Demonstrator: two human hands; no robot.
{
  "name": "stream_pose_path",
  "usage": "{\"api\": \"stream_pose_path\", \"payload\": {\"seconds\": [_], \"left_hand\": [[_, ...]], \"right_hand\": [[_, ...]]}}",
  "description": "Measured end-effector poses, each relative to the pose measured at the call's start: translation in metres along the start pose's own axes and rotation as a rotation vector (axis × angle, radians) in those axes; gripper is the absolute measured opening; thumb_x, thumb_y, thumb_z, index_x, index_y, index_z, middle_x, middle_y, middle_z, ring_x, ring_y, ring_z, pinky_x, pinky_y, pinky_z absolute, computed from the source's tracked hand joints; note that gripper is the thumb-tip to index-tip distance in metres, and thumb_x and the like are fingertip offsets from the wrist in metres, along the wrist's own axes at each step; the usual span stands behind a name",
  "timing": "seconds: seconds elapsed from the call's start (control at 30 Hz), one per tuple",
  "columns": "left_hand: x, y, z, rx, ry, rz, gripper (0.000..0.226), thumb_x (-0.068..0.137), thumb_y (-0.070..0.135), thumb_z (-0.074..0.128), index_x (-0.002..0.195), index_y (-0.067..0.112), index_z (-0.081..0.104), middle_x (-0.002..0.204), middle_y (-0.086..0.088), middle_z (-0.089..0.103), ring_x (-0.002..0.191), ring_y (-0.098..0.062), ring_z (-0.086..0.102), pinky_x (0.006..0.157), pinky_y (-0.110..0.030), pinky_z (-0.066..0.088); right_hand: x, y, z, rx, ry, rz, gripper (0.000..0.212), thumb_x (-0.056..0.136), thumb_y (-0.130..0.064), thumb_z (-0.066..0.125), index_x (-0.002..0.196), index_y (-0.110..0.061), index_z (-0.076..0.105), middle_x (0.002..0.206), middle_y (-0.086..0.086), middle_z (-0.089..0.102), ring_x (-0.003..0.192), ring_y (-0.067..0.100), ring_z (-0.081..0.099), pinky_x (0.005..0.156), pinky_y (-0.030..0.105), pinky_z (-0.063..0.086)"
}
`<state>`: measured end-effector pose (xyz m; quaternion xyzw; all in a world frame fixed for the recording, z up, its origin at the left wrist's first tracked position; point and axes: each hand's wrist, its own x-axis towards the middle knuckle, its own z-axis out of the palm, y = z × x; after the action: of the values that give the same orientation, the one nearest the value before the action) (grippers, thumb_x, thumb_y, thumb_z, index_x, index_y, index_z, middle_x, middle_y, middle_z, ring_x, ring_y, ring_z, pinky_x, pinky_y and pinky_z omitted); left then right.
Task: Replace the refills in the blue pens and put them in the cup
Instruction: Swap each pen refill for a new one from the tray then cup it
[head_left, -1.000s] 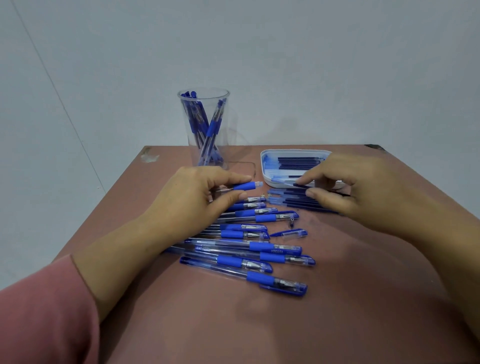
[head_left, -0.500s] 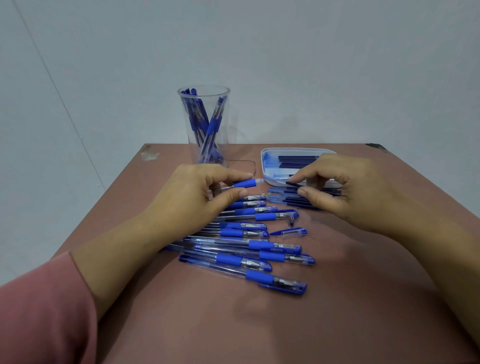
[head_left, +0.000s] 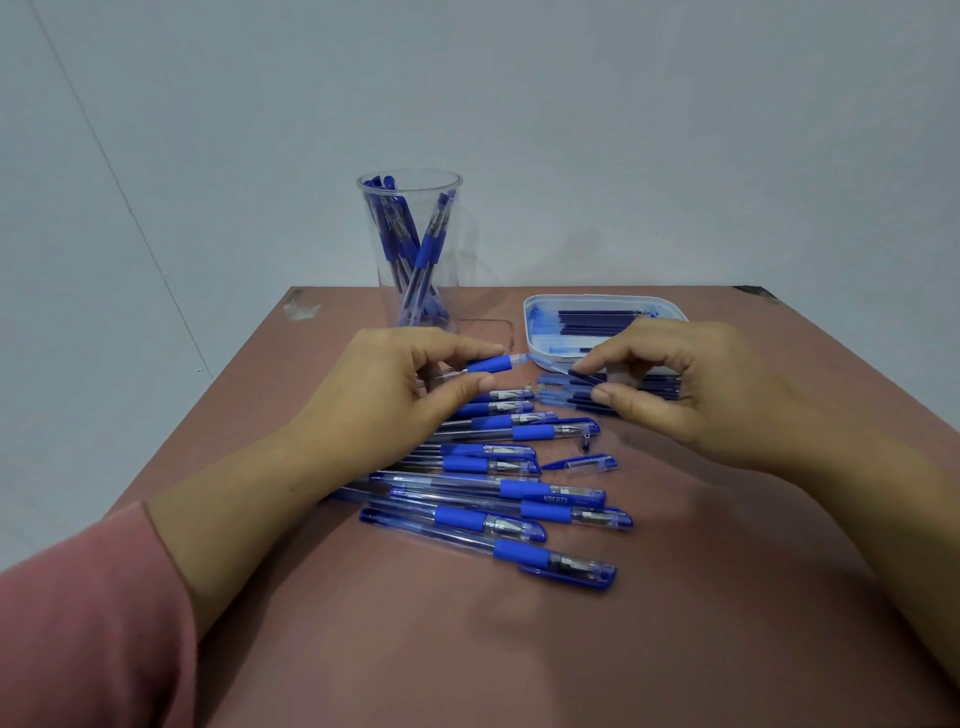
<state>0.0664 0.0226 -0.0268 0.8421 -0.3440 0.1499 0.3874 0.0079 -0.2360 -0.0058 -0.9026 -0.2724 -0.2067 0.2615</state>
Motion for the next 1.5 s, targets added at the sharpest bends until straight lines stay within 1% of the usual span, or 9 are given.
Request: {"api": "stream_pose_path", "payload": {"seconds": [0.13, 0.33, 0.5, 0.7, 0.83, 1.1, 1.27, 1.4, 1.5], "left_hand": [[0.000, 0.001, 0.000, -0.004, -0.007, -0.010, 0.031, 0.082, 0.039, 0.069, 0.112, 0.033, 0.072, 0.068, 0.005, 0.067, 0.055, -0.003, 0.049, 0.056, -0.008, 0.038], [0.001, 0.004, -0.004, 0.095, -0.025, 0.040, 0.028, 0.083, 0.042, 0.068, 0.111, 0.038, 0.071, 0.077, 0.020, 0.067, 0.065, -0.007, 0.057, 0.060, -0.013, 0.044], [-0.001, 0.010, -0.005, 0.182, -0.104, 0.122, 0.033, 0.082, 0.049, 0.063, 0.112, 0.038, 0.071, 0.082, 0.032, 0.064, 0.076, 0.008, 0.060, 0.068, -0.009, 0.046], [-0.001, 0.011, -0.005, 0.192, -0.073, 0.124, 0.031, 0.082, 0.047, 0.064, 0.112, 0.039, 0.070, 0.075, 0.043, 0.052, 0.075, 0.012, 0.058, 0.066, -0.003, 0.040], [-0.001, 0.013, -0.004, 0.164, -0.074, 0.118, 0.038, 0.080, 0.055, 0.057, 0.112, 0.040, 0.070, 0.078, 0.042, 0.053, 0.076, 0.013, 0.057, 0.066, -0.004, 0.040], [-0.001, 0.009, -0.002, 0.124, -0.079, 0.092, 0.033, 0.081, 0.048, 0.064, 0.111, 0.038, 0.071, 0.081, 0.041, 0.056, 0.078, 0.016, 0.057, 0.069, -0.002, 0.039], [-0.001, 0.010, -0.002, 0.106, -0.078, 0.087, 0.036, 0.079, 0.053, 0.060, 0.111, 0.039, 0.071, 0.085, 0.039, 0.059, 0.081, 0.015, 0.058, 0.070, -0.003, 0.041], [-0.001, 0.011, -0.002, 0.106, -0.080, 0.089, 0.038, 0.079, 0.053, 0.059, 0.112, 0.037, 0.071, 0.083, 0.039, 0.057, 0.081, 0.018, 0.057, 0.070, -0.001, 0.039], [0.000, 0.010, -0.003, 0.112, -0.067, 0.079, 0.036, 0.080, 0.049, 0.061, 0.113, 0.036, 0.071, 0.082, 0.040, 0.056, 0.081, 0.020, 0.056, 0.070, 0.001, 0.038]], "right_hand": [[0.000, -0.002, 0.000, 0.032, -0.037, 0.035, 0.026, 0.082, -0.014, 0.073, 0.099, -0.032, 0.065, 0.078, -0.014, 0.063, 0.079, 0.003, 0.060, 0.072, 0.007, 0.044], [0.001, 0.004, 0.001, -0.027, -0.022, -0.018, 0.020, 0.085, -0.017, 0.071, 0.101, -0.028, 0.068, 0.082, -0.012, 0.064, 0.078, -0.002, 0.058, 0.073, 0.006, 0.042], [0.004, 0.007, 0.009, -0.136, -0.008, -0.096, 0.020, 0.086, -0.026, 0.063, 0.104, -0.027, 0.072, 0.085, -0.007, 0.065, 0.080, 0.013, 0.058, 0.074, 0.025, 0.045], [0.006, 0.004, 0.005, -0.193, 0.033, -0.106, 0.024, 0.083, -0.038, 0.068, 0.104, -0.026, 0.068, 0.094, -0.013, 0.064, 0.087, 0.003, 0.054, 0.082, 0.020, 0.041], [0.003, 0.003, 0.010, -0.159, 0.065, -0.062, 0.008, 0.082, -0.023, 0.067, 0.090, -0.023, 0.068, 0.083, -0.014, 0.062, 0.079, 0.004, 0.054, 0.073, 0.019, 0.044], [0.004, 0.000, 0.011, -0.097, 0.037, -0.023, 0.028, 0.084, -0.035, 0.062, 0.110, -0.028, 0.064, 0.096, -0.015, 0.063, 0.090, 0.006, 0.058, 0.081, 0.024, 0.047], [0.004, 0.002, 0.014, -0.104, 0.052, 0.025, 0.015, 0.082, -0.028, 0.062, 0.096, -0.025, 0.068, 0.085, -0.012, 0.064, 0.080, 0.007, 0.057, 0.072, 0.032, 0.050], [0.005, -0.001, 0.018, -0.087, 0.002, -0.004, 0.029, 0.087, -0.038, 0.059, 0.113, -0.030, 0.067, 0.093, -0.015, 0.065, 0.087, 0.004, 0.058, 0.078, 0.024, 0.048], [0.003, 0.000, 0.012, -0.049, 0.050, 0.066, 0.028, 0.083, -0.036, 0.061, 0.110, -0.029, 0.063, 0.095, -0.015, 0.063, 0.089, 0.006, 0.058, 0.079, 0.025, 0.048]]}}
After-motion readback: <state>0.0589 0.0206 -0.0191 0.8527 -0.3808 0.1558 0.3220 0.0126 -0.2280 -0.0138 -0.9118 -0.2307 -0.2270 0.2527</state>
